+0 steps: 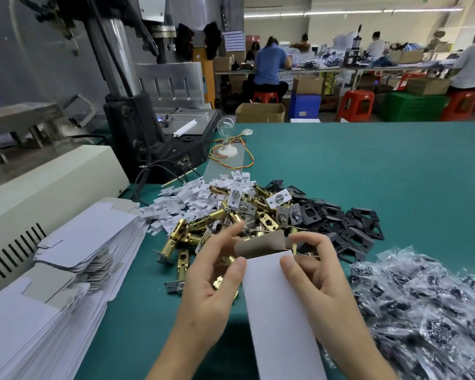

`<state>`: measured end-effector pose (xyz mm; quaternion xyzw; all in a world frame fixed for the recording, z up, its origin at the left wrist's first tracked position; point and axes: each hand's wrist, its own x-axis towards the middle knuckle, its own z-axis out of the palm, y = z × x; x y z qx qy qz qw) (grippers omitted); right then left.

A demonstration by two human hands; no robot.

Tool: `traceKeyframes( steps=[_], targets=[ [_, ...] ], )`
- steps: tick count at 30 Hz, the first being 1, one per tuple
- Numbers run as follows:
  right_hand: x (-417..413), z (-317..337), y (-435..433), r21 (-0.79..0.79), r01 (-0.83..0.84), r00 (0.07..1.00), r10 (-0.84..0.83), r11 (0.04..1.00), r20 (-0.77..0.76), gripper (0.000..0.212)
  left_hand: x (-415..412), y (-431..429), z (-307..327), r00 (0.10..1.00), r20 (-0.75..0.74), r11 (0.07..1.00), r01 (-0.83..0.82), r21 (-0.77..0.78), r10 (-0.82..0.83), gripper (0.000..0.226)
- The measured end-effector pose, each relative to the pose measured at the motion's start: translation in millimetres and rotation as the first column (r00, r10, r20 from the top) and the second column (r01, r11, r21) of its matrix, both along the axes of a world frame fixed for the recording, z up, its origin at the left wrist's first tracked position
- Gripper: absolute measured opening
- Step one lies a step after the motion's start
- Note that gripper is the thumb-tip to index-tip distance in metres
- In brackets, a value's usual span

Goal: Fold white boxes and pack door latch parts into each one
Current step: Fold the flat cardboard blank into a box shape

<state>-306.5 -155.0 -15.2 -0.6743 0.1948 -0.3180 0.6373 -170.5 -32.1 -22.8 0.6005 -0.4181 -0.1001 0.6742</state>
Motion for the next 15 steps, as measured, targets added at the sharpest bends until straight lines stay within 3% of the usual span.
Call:
traceKeyframes(
  steps=[2,5,10,15],
  targets=[
    [-0.2,1.0,0.0,-0.013,0.012,1.000,-0.012,1.000,-0.002,0.039,0.3,0.0,2.1,0.995,0.097,1.000,-0.002,0.007,0.001,0.032],
    [-1.1,1.9,-0.1,-0.054,0.014,1.000,-0.014,0.998,-0.012,0.035,-0.6,0.1,5.0,0.994,0.110,1.000,0.025,-0.011,-0.024,0.023],
    [-1.8,-1.5,1.8,-0.131,0.010,0.997,-0.019,0.991,-0.071,0.032,-1.6,-1.0,10.3,0.997,-0.070,0.998,0.042,0.038,-0.040,0.027],
    [-2.5,0.0,2.5,-0.159,0.017,0.994,-0.033,0.987,-0.101,0.026,6.9,2.1,9.8,0.966,-0.211,0.959,0.194,0.206,-0.150,0.033]
  ],
)
